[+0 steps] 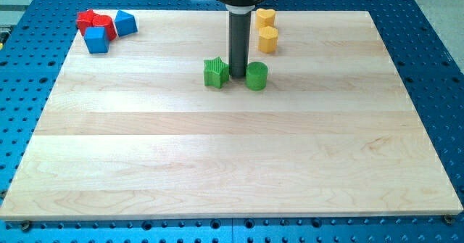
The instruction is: Move the green circle to the bottom right of the green star
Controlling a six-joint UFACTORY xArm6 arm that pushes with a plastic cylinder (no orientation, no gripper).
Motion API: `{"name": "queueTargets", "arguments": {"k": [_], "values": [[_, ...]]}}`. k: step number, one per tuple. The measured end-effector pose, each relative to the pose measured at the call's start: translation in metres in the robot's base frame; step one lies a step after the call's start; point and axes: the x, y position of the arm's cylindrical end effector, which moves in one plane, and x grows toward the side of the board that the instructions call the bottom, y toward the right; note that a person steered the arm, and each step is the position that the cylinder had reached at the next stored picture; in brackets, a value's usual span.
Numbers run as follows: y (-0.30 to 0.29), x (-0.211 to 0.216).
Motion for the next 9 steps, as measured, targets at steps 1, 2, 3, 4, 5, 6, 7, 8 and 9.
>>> {"name": "queueTargets", "arguments": {"k": [1, 2, 3, 4, 5, 6, 7, 8, 9], "values": [[0.029, -0.029], [0.099, -0.020], [0.095, -0.002], [0.049, -0.001], [0.074, 0.001], [0.116, 0.012], [0.064, 0.027], [0.000, 0.031], [0.020, 0.025]]}}
